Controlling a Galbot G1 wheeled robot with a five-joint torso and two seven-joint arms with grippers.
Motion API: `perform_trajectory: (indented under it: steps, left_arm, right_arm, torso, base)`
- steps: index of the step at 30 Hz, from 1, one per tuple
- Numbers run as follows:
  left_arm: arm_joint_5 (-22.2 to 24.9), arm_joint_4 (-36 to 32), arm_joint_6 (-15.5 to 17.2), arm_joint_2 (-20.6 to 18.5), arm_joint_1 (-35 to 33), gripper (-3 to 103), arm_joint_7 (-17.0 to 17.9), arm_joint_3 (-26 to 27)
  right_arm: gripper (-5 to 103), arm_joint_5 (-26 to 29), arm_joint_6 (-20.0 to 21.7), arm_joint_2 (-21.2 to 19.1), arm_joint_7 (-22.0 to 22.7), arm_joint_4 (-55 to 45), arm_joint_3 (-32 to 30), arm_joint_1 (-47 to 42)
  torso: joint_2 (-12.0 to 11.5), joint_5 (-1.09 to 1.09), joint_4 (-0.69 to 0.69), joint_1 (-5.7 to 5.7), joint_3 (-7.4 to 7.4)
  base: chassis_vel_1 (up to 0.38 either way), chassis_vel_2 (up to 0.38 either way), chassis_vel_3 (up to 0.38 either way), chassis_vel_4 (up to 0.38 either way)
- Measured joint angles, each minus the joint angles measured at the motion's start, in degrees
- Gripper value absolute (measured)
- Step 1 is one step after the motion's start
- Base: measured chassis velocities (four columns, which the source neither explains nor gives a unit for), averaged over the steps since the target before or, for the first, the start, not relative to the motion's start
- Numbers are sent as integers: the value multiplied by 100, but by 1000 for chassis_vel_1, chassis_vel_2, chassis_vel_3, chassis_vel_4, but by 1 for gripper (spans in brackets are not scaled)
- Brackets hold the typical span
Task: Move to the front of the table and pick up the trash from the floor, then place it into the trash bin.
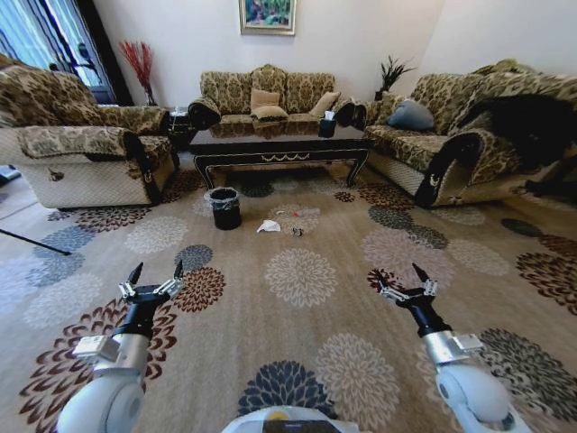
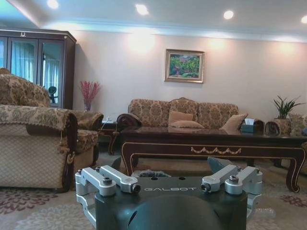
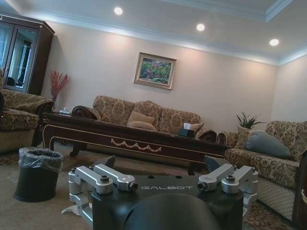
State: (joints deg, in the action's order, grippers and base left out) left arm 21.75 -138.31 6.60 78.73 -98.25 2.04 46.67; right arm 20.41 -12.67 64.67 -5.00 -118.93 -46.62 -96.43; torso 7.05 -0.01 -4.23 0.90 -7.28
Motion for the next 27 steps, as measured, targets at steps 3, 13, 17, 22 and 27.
perform_trajectory:
  steps: [3, 13, 17, 22, 27]
  left_arm:
    - [-54, -21, -9, 43, -43, 100, 0, -51]
    - [-136, -128, -20, 84, -159, 100, -3, -123]
    - [-152, -95, -28, 86, -177, 100, -3, -138]
    - [-161, -44, -31, 88, -175, 100, -3, -163]
    - [-157, 11, -246, 89, -161, 100, 60, -227]
  right_arm:
    - [100, 0, -5, 39, 1, -5, 22, -1]
    - [100, 164, -135, 205, 352, 79, 127, 8]
    - [100, 399, -400, 223, 407, 158, 141, 20]
    - [100, 542, -682, 225, 117, 290, 122, 52]
    - [100, 505, -851, 260, -145, 436, 70, 101]
  torso:
    - [-54, 0, 0, -10, 44]
    - [-296, 1, 0, -53, 243]
    - [-388, 1, 0, -64, 323]
    - [-473, 1, 1, -76, 394]
    - [-586, 1, 0, -81, 506]
  base:
    - [0, 0, 0, 0]
    - [0, 0, 0, 0]
    - [0, 0, 0, 0]
    - [0, 0, 0, 0]
    - [0, 0, 0, 0]
